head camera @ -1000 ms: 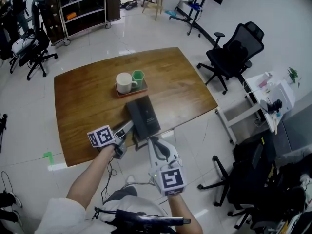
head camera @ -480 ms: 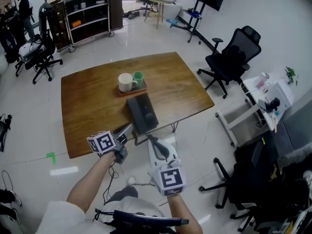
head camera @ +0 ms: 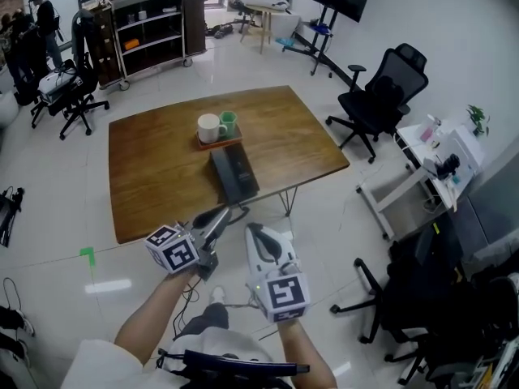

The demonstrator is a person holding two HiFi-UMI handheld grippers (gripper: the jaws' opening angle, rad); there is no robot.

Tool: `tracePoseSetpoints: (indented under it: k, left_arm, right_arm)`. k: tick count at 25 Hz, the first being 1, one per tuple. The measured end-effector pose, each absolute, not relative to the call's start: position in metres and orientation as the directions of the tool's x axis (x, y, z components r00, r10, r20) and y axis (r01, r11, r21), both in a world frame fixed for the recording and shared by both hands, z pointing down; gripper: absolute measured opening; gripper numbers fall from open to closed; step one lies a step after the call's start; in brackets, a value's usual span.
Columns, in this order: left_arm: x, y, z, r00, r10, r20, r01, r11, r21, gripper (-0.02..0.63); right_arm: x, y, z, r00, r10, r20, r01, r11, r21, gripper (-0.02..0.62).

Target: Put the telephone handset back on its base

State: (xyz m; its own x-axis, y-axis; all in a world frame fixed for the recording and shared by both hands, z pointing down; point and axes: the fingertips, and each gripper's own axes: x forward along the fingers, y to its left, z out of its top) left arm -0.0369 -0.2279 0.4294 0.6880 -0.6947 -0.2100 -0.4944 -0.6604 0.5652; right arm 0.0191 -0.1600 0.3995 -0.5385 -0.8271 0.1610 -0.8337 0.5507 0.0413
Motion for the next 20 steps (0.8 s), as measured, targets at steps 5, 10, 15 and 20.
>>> tracePoseSetpoints:
  k: [5, 10, 15, 20]
  left_arm:
    - [-0.016, -0.166, 0.392, 0.711, -0.663, -0.235, -0.551, -0.733, 0.4, 0.0]
    - [-0.007, -0.112, 0.369, 0.712, -0.657, -0.249, -0.586, -0.751, 0.306, 0.0]
    - [-0.001, -0.063, 0.361, 0.704, -0.665, -0.25, -0.618, -0.747, 0.246, 0.0]
    - [0.006, -0.015, 0.348, 0.703, -0.664, -0.255, -0.649, -0.745, 0.152, 0.0]
  right_arm:
    - [0.022, -0.12, 0.393, -0.555, -0.821, 0.133, -0.827, 0.562, 0.022, 0.005]
    - [0.022, -0.081, 0.385, -0.571, -0.815, 0.097, -0.817, 0.576, 0.027, 0.005]
    - [0.026, -0.039, 0.384, -0.575, -0.815, 0.073, -0.815, 0.578, 0.032, 0.005]
    - [0.031, 0.001, 0.379, -0.553, -0.831, 0.056, -0.831, 0.555, 0.034, 0.005]
